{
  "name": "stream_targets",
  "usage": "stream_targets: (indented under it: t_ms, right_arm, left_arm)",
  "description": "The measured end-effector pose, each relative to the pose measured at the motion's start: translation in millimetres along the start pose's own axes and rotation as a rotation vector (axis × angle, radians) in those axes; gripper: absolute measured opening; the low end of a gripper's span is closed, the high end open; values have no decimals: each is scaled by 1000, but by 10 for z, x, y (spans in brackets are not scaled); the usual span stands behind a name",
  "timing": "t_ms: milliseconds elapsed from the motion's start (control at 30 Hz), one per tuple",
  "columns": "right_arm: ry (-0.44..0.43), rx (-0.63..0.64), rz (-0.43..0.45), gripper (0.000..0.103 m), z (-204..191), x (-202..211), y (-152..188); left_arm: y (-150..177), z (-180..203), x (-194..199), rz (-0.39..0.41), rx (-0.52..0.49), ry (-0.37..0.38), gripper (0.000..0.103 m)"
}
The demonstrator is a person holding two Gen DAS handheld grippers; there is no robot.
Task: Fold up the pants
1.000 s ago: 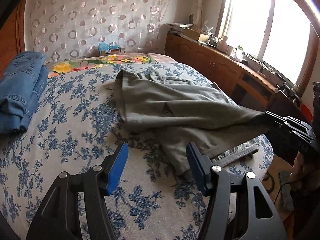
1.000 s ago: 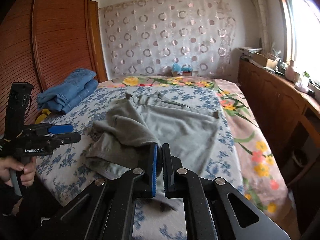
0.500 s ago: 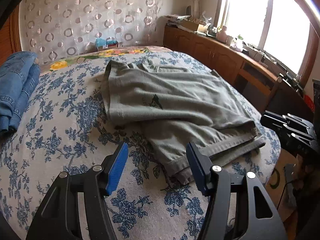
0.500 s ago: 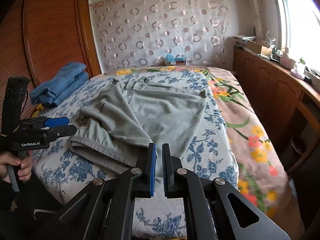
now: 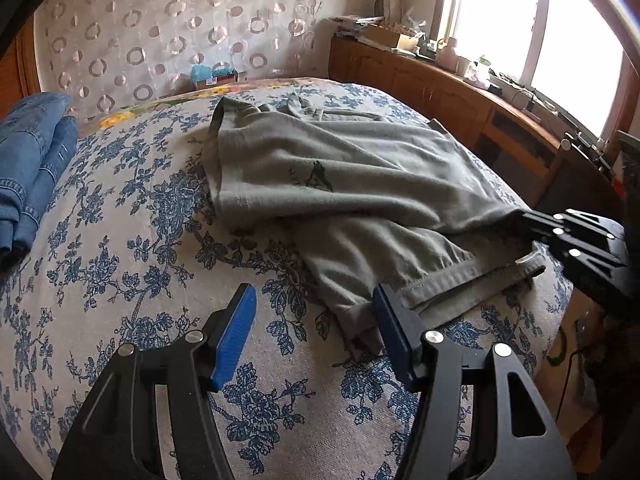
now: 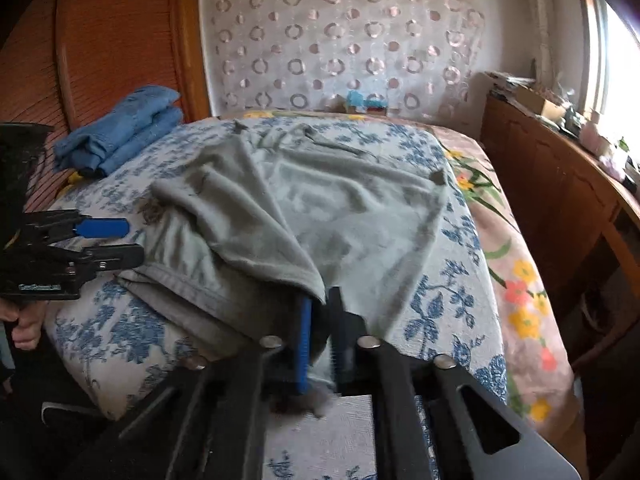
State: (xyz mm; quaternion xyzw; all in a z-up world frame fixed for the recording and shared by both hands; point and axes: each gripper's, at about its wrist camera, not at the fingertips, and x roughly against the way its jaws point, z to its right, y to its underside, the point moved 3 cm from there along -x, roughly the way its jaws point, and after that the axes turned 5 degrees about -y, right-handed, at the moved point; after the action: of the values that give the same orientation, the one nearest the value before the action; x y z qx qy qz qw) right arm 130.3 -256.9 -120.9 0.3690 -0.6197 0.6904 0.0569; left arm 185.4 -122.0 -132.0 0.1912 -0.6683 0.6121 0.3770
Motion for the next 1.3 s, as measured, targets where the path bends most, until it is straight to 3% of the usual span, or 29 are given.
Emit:
stream_targets:
  t_ms: [233,467,667,833,900,1067,1300]
  right_arm:
    - [6,-47,97,2,65,490,56]
    - [32,-62,19,2,119,517,282]
    - [40,-99,-24,2,207,424,232]
    - [28,-92,-7,27,188,542,151]
    - [28,-90,6,32,180,564,122]
    - [-1,-58,32,32,43,588,-15]
    - [-75,-14,26,32,-195,322,-289]
  left_arm:
    - [-62,18,211,62,4,12,62]
    - [-106,33,217,70,5,8,62]
    - [-109,-27,217,72,14,0,62]
    - [-128,-96,294,92,24,-4,62]
    - [-140,-126,334,101,25,-11,62]
    - [-188,-234,406,123,26,-32,62]
    - [-267,-371,418,138,17,-56,62]
